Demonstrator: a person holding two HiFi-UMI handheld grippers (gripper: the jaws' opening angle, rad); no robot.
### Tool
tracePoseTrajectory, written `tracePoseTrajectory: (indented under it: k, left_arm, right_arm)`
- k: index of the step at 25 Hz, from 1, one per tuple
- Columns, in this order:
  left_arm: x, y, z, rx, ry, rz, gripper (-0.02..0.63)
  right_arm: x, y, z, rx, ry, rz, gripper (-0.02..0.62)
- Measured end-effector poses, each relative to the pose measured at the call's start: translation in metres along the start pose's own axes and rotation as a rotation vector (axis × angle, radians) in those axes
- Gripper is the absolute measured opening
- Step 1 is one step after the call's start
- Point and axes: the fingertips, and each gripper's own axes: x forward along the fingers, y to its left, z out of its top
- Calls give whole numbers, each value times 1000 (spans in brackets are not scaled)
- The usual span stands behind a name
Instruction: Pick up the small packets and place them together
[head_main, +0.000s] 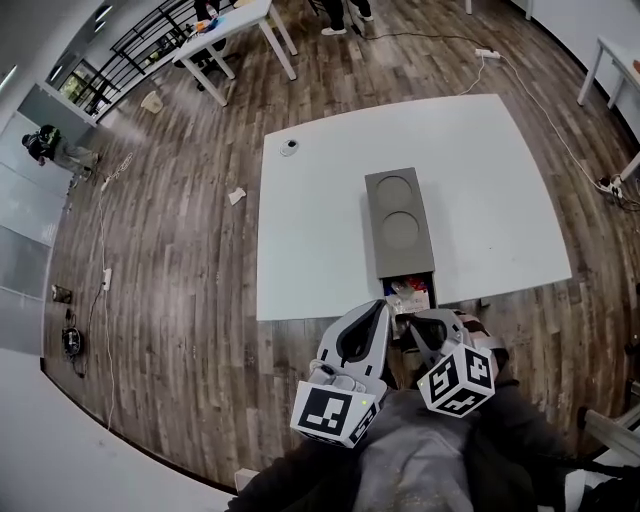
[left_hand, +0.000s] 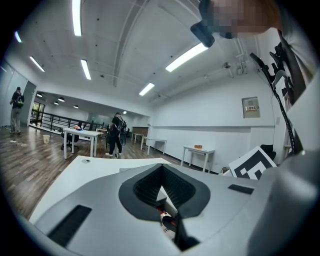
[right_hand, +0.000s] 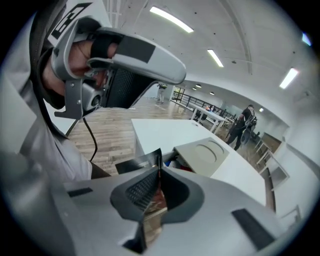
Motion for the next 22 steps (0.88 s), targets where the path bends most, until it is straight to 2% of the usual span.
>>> tracePoseTrajectory:
  k: [6, 12, 17, 22]
  left_arm:
    - [20, 14, 4, 6, -4, -12, 3]
    - [56, 54, 13, 7, 6, -28, 3]
    - [79, 83, 22, 10, 29, -40, 3]
    - [95, 112, 5, -35, 93, -38, 3]
  right_arm:
    - [3, -30, 13, 42, -36, -45, 18]
    - [18, -94, 50, 61, -69, -142, 19]
    - [42, -147, 61, 92, -29, -198, 20]
    - [71, -176, 58, 114, 24, -212, 20]
